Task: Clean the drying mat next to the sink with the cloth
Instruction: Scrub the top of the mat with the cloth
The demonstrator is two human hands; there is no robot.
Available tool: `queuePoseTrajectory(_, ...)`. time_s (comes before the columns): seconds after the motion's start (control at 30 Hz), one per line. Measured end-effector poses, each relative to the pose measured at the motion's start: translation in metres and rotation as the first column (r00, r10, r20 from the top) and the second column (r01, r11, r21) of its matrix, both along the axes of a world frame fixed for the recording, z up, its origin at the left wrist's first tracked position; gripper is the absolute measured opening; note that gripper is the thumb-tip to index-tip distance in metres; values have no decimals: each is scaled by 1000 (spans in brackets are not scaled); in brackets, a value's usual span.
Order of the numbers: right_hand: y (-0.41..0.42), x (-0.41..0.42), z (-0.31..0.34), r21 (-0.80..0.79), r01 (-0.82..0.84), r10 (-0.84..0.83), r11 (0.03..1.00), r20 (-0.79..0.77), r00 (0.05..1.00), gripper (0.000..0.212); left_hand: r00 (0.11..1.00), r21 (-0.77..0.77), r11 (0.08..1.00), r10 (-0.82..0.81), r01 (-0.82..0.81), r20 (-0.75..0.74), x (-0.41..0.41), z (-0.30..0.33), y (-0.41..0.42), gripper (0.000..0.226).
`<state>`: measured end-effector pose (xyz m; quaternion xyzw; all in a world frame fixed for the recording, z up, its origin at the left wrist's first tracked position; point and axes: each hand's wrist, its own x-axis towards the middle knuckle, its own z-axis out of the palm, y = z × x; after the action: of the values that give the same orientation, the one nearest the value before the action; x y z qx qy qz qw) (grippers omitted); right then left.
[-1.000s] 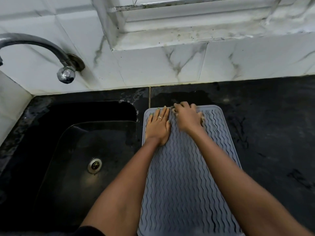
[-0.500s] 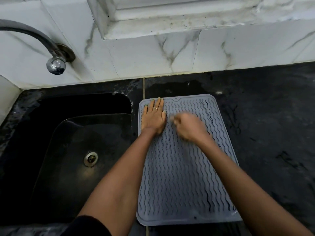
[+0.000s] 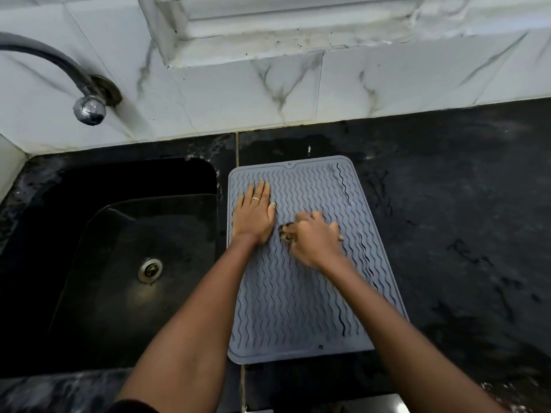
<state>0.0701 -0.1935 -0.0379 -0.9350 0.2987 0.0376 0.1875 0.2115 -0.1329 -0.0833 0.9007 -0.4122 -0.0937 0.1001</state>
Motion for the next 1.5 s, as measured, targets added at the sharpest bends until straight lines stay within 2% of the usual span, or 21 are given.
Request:
queuePoseTrajectory(0.07,-21,9,14,330,10,10,944,-59,998,17,1000,-1,1000,-2,2,1,-8,-1,6,55)
queuePoseTrajectory(0.1,-32,17,17,443,27,-17,896,-26,1000,17,1000,-6,1000,-2,2,-1,-12,-1,10,55)
queuePoseTrajectory(0.13,-42,27,17,447,50,-68,893,24,997,20,1000,-13,1000,0,0,-8,-16,-1,13,55)
queuePoseTrajectory(0.2,-49,43,8,204,69,-85,977,72,994,36,1000,-13,1000,8,-8,-17,-25,-2,20,55)
queuePoseTrajectory(0.27,-42,47,-2,-17,-2,2,1000,-5,1000,52,1000,-8,1000,13,-13,-11,-33,-1,26,55)
queuePoseTrajectory(0.37,-22,32,-12,-124,-57,58,991,0,998,50,1000,-8,1000,10,-10,-13,-43,-2,35,54)
queuePoseTrajectory(0.5,18,-22,-11,-133,-39,54,990,105,993,30,1000,8,1000,2,-2,-5,-52,0,44,54)
queuePoseTrajectory(0.63,42,-54,7,-87,-95,89,992,-70,994,19,1000,10,1000,-5,5,-14,-65,2,55,54)
queuePoseTrajectory(0.7,32,-39,20,38,-37,38,999,-38,999,13,1000,6,1000,-9,9,-23,-71,3,61,54)
queuePoseTrajectory(0.77,15,-20,22,136,67,-79,988,87,993,15,1000,23,1000,-10,11,-21,-79,3,68,54)
queuePoseTrajectory(0.8,8,-12,18,97,64,-75,993,116,990,20,1000,28,1000,-7,7,-12,-83,2,71,54)
queuePoseTrajectory(0.9,9,-8,3,-75,-62,58,995,-56,997,46,1000,23,1000,0,0,-1,-92,3,79,54)
queuePoseTrajectory(1.0,29,-27,-8,-235,-90,94,968,2,996,42,1000,21,1000,-1,2,-15,-99,2,86,53)
queuePoseTrajectory(1.07,43,-49,-11,-264,-75,103,962,92,990,33,1000,21,1000,3,-3,-15,-104,1,89,53)
queuePoseTrajectory(1.13,58,-76,-11,-246,-81,118,966,142,983,30,1000,33,999,6,-6,-12,-108,1,91,54)
queuePoseTrajectory(1.23,70,-100,-10,-166,-124,136,978,64,989,28,1000,59,998,7,-7,2,-117,1,94,54)
queuePoseTrajectory(1.3,63,-98,-3,28,-138,136,990,47,990,23,1000,63,998,16,-17,13,-123,3,98,54)
queuePoseTrajectory(1.37,47,-89,3,231,-93,65,968,128,990,22,1000,69,997,20,-20,11,-129,2,102,55)
queuePoseTrajectory(1.4,39,-84,4,234,-77,43,969,149,988,25,1000,72,997,24,-25,12,-132,1,104,55)
queuePoseTrajectory(1.5,38,-82,6,4,-125,125,992,-8,992,44,999,76,996,40,-42,24,-140,1,108,54)
